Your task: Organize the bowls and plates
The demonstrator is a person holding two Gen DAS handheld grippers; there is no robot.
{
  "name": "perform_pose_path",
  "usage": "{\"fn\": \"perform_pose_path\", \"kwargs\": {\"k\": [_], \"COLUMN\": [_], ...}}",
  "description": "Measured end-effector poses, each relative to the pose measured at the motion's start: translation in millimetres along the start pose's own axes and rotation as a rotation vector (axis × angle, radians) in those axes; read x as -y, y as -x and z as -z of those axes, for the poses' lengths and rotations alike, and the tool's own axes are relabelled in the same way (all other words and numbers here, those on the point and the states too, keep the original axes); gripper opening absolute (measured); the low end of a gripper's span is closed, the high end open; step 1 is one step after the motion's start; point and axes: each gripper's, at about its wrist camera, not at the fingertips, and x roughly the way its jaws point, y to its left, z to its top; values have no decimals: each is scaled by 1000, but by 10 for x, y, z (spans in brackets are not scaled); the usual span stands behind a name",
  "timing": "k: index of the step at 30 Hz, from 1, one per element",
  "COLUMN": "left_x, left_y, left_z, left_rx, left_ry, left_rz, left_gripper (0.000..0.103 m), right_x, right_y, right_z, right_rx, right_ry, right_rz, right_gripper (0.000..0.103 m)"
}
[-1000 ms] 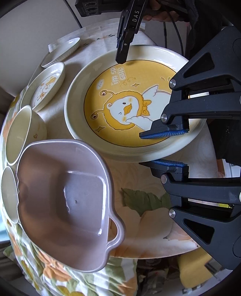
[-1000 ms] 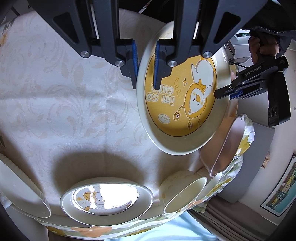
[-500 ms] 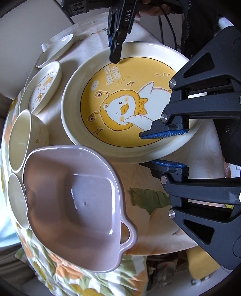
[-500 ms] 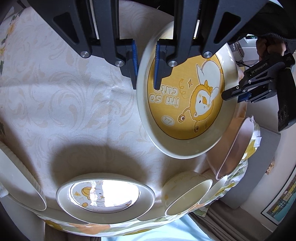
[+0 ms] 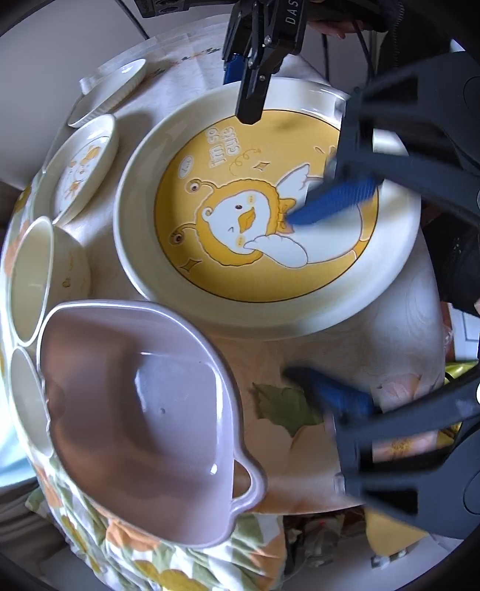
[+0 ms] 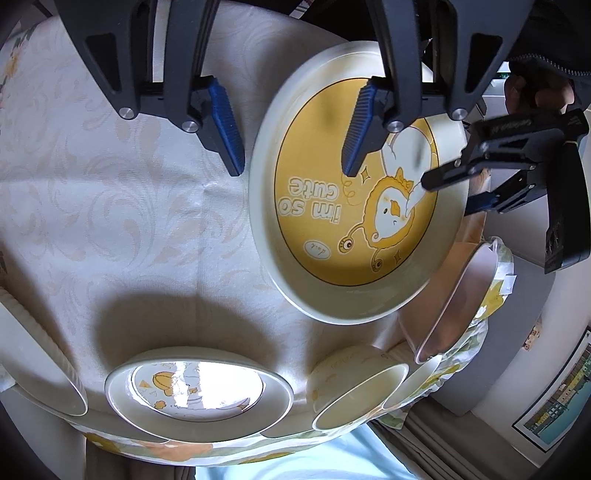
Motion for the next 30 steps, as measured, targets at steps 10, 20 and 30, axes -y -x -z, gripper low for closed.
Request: {"fn": "perform_pose_path", "kwargs": {"k": [10, 20, 30], "left_x": [222, 1172, 2160], "left_y": [357, 1247, 1323], "left_z": [136, -75, -945], "left_rx": [77, 387, 470], "left_ry": [60, 16, -180], "left_rz": [-101, -132, -31], "left_gripper": [83, 103, 103], "right_x": [91, 390, 1068], "right_y": [368, 1527, 2369], "right_z": [-1, 141, 36], "right_rx": [73, 323, 449], "right_ry": [46, 139, 84], "right_rz": [0, 23, 103], "right_gripper": [70, 92, 92]}}
